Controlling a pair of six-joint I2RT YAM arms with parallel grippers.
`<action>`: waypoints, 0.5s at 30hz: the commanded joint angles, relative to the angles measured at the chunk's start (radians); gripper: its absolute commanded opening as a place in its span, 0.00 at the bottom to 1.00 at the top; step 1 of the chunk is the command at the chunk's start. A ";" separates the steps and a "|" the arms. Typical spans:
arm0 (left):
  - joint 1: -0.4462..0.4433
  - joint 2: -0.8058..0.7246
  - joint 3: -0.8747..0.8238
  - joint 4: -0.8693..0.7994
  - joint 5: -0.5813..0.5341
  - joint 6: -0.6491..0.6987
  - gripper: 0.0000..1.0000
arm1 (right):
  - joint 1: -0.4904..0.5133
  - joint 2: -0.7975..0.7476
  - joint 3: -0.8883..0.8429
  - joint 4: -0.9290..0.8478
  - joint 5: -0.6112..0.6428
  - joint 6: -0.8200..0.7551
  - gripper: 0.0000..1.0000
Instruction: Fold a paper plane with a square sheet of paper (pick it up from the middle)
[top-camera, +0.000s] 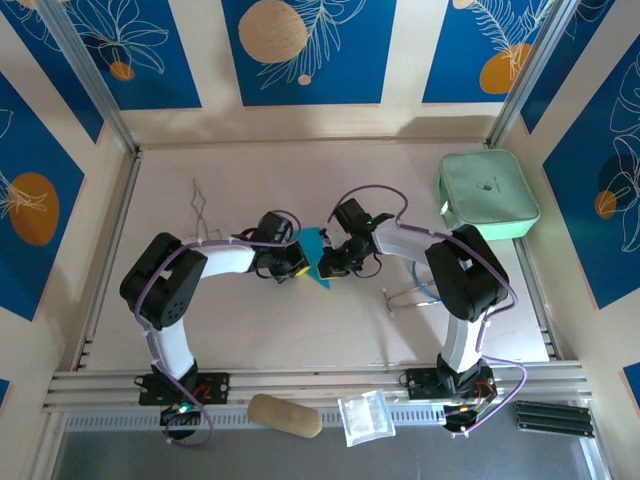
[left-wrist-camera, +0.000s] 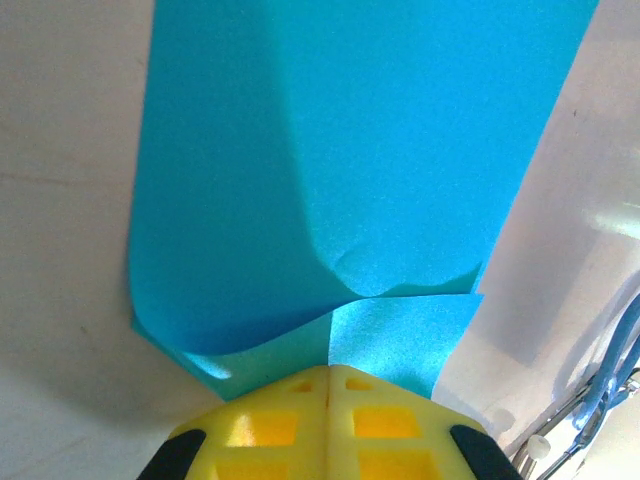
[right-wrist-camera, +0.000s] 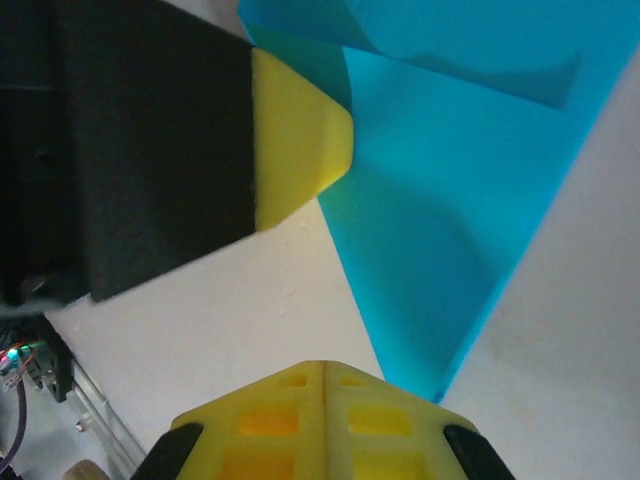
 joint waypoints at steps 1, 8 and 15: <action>-0.002 0.047 -0.019 -0.101 -0.031 0.002 0.05 | 0.008 0.048 0.026 -0.007 0.001 0.017 0.00; -0.002 0.038 -0.009 -0.077 -0.011 0.009 0.07 | 0.008 0.089 0.021 -0.022 0.019 0.010 0.00; -0.001 -0.027 0.072 -0.083 0.008 0.129 0.16 | 0.002 0.119 0.005 -0.053 0.052 0.002 0.00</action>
